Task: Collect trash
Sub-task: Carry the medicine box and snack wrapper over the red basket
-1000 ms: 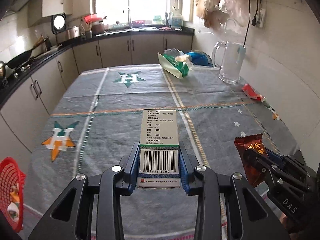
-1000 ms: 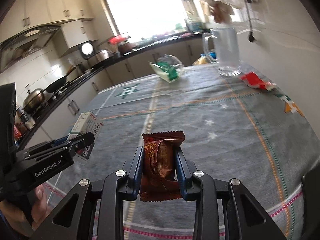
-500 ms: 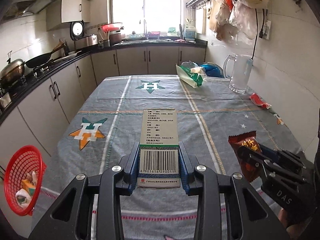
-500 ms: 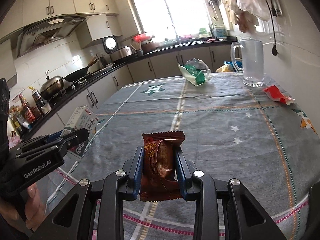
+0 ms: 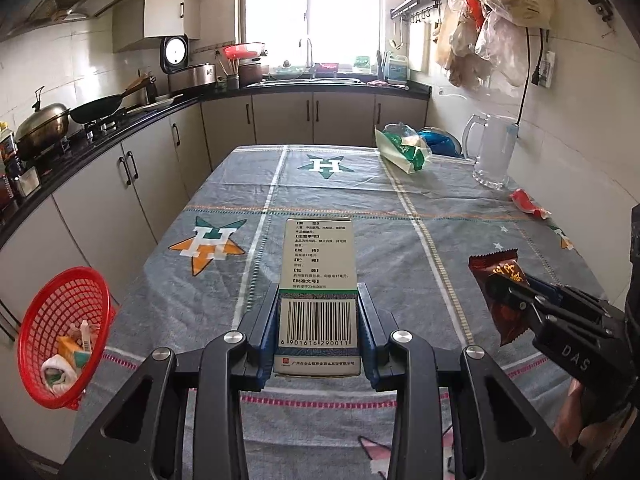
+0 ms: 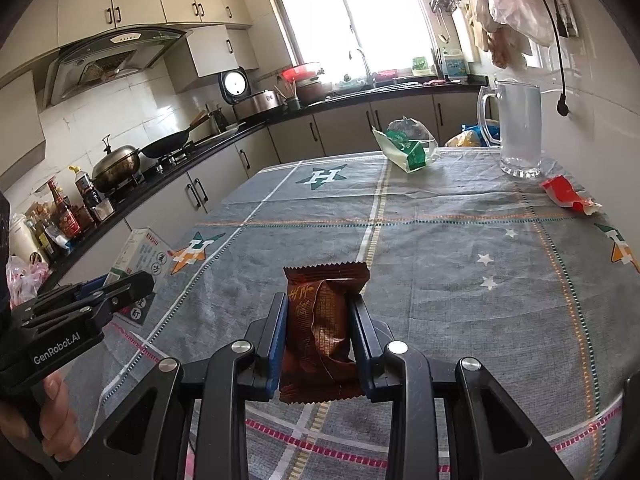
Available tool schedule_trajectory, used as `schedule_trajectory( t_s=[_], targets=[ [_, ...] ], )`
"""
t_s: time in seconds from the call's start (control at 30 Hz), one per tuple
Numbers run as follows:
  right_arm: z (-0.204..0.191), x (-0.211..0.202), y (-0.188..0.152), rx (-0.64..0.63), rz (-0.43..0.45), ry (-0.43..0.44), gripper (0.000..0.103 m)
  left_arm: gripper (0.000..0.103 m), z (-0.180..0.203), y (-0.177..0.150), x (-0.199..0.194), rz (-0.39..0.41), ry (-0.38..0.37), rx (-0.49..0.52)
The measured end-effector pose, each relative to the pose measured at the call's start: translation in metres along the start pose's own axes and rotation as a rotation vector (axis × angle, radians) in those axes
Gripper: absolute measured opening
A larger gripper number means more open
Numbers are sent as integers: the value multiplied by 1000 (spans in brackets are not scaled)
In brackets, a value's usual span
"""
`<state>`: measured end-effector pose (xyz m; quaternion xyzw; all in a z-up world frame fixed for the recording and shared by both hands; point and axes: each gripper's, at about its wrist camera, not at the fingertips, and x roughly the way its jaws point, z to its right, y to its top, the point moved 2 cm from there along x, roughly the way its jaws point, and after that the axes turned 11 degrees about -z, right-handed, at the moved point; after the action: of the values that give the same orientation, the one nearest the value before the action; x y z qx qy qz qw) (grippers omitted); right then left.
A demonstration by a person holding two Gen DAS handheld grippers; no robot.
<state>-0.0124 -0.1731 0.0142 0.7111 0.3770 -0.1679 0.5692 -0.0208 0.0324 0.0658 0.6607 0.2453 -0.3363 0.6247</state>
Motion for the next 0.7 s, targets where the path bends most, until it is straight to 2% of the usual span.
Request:
schedule_trajectory(
  t_s=[0.7],
  targets=[
    [-8, 3, 1, -43, -7, 12, 33, 33, -21, -11, -11, 12, 13, -52]
  ],
)
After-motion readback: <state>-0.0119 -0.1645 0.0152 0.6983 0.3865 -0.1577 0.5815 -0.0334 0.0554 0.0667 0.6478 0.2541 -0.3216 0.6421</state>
